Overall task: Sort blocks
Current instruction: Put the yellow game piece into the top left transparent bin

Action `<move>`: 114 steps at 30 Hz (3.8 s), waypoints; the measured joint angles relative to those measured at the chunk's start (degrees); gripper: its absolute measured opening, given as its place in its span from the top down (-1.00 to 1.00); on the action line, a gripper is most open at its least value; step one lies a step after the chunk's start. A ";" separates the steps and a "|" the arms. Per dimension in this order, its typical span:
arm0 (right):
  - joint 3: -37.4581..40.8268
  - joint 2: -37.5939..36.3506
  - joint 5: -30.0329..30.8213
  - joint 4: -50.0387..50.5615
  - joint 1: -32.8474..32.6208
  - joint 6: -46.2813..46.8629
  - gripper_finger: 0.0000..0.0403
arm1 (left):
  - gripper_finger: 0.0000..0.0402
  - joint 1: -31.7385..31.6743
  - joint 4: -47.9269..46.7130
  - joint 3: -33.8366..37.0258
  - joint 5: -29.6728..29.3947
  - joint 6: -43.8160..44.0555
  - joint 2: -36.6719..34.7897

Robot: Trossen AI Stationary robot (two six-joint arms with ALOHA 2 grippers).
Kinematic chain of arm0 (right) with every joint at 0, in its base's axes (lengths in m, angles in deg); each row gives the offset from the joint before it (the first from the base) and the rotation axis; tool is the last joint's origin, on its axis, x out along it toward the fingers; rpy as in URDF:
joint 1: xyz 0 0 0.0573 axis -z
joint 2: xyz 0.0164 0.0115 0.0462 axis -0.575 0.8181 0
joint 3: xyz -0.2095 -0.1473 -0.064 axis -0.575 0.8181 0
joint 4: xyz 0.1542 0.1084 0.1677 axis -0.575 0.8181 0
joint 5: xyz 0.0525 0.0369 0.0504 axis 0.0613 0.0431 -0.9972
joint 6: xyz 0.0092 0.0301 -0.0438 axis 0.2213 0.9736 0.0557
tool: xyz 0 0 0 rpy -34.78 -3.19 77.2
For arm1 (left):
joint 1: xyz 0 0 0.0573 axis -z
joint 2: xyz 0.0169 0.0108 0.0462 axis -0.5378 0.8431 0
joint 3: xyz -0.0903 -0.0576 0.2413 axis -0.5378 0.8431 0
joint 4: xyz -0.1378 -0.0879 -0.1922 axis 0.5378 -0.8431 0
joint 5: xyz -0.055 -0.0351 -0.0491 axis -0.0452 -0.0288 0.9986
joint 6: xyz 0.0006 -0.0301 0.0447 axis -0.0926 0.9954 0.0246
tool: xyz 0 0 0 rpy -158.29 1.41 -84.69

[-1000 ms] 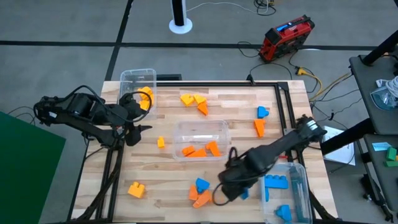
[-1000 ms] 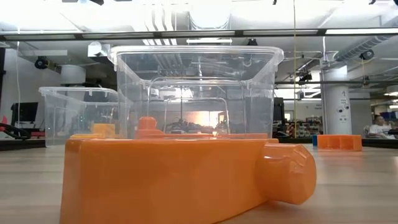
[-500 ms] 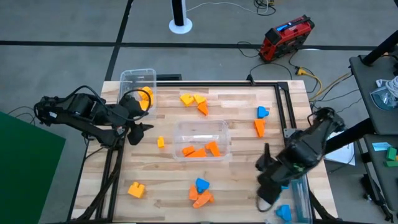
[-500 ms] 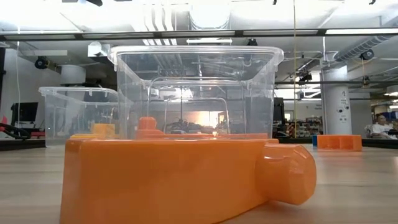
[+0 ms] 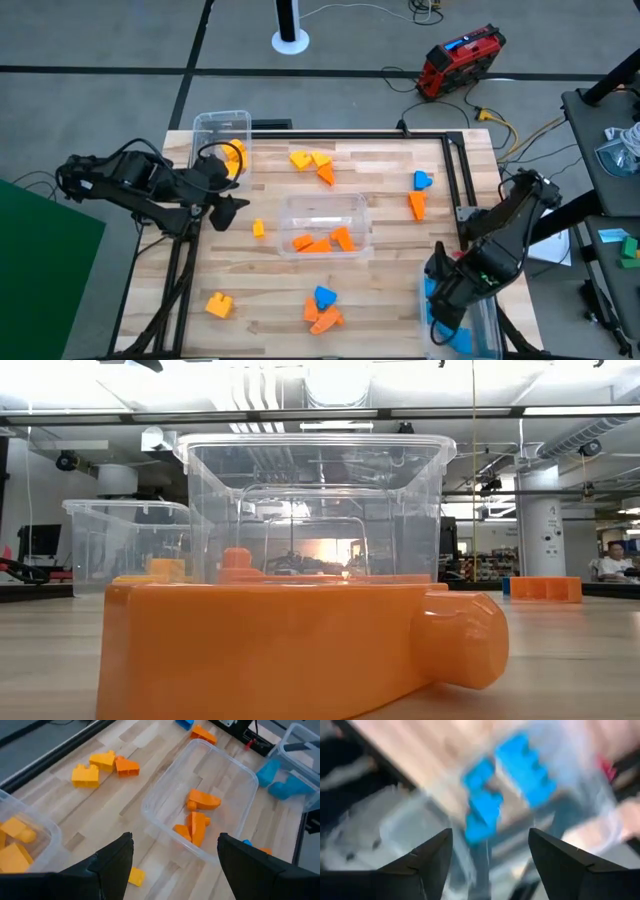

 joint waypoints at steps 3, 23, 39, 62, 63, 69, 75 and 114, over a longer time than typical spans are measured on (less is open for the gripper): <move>-0.19 -0.13 6.76 0.03 1.80 -1.03 -0.27 | -0.31 0.00 -0.04 0.00 0.04 2.40 0.41; -0.24 -2.18 50.05 -23.84 21.26 -37.72 0.18 | -0.31 0.00 -0.52 0.00 8.21 22.61 7.37; -0.24 -5.01 49.88 -30.24 29.48 -50.63 0.64 | -0.29 -0.09 -11.14 4.64 11.19 38.26 10.30; -0.24 -5.03 44.80 -32.00 36.64 -52.22 0.69 | -0.11 -8.57 11.58 32.35 10.82 45.83 5.90; -0.24 -5.03 44.80 -32.00 36.64 -52.05 0.67 | -0.13 -8.57 11.90 32.37 10.51 46.10 6.38; -0.24 -5.03 44.81 -32.02 36.64 -51.84 0.55 | -0.25 -8.63 12.62 34.02 8.94 46.32 9.39; -0.24 -5.03 44.80 -32.02 36.64 -51.84 0.44 | -0.31 -8.46 17.50 37.52 9.71 46.31 9.57; -0.24 -5.05 44.62 -32.02 36.79 -51.38 0.28 | -0.22 -4.42 31.43 41.90 9.72 42.48 22.59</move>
